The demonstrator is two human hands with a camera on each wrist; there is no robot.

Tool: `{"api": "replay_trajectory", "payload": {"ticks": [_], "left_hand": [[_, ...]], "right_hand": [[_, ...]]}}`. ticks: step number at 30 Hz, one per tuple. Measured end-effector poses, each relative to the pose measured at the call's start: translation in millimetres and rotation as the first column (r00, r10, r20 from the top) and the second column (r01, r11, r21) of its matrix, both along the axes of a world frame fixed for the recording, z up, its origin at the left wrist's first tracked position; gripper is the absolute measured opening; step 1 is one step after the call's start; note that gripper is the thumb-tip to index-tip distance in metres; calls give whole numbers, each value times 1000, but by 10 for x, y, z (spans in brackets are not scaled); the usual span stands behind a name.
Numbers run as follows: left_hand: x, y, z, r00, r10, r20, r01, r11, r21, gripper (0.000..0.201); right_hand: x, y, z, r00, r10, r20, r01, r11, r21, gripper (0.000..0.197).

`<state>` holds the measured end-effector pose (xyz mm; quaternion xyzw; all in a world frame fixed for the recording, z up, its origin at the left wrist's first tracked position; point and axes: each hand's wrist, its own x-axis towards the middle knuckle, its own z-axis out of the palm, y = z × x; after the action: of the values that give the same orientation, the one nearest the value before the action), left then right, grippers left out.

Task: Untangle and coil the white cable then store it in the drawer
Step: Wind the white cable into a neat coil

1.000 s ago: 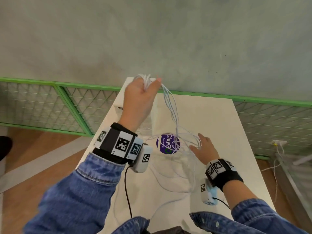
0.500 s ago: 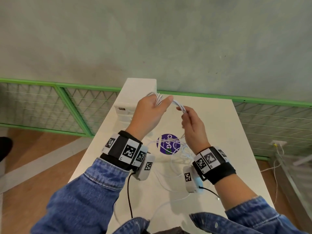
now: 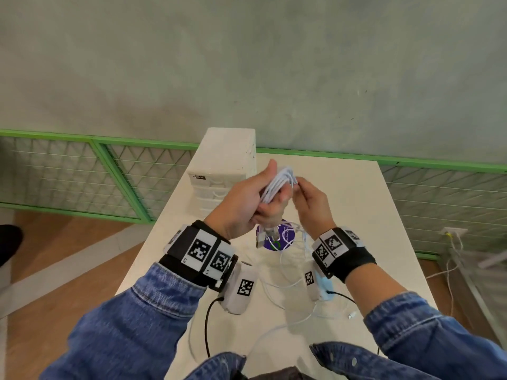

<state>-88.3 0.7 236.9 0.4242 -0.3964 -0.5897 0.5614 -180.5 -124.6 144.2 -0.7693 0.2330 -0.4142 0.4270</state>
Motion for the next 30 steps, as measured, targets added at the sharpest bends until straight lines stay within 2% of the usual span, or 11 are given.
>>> {"api": "replay_trajectory", "payload": {"ticks": [4,9,11,14,16,18,20,22,24,28,30], "left_hand": [[14,-74,166,981,61,-183,-92,982,-166,65],[94,-183,270,897,322,-303,-400,883,-246,57],[148,-213,229,871,417,-261,-483,826,-292,53],[217,-237,128,790,610,-61,-569,692,-444,39],[260,-223,37,698,716,36,-589,601,-540,27],[335,-212,-74,576,774,264,-516,595,-616,18],[433,-195,-193,329,603,727,-349,793,-499,18],[501,-180,-311,63,243,968,-297,930,-215,30],[497,-149,-404,77,58,995,-271,962,-35,35],[407,-82,-550,310,-112,944,-134,978,160,53],[365,-70,-581,360,-100,928,-119,981,152,48]], "right_hand": [[76,193,-210,988,89,-127,-78,993,84,24],[69,325,-312,945,238,-227,-186,956,226,22],[57,322,-306,922,247,-297,-197,962,188,22],[17,338,-294,900,255,-352,-226,966,123,20],[5,357,-310,880,282,-381,-249,959,133,18],[-2,375,-302,880,319,-352,-265,945,194,19],[-19,369,-277,907,289,-305,-250,955,159,21],[-54,345,-252,947,204,-246,-193,979,67,21],[-82,330,-256,968,169,-187,-170,985,11,20],[-95,325,-297,980,136,-146,-136,991,10,23],[-110,277,-294,987,117,-108,-115,993,26,21]]}}
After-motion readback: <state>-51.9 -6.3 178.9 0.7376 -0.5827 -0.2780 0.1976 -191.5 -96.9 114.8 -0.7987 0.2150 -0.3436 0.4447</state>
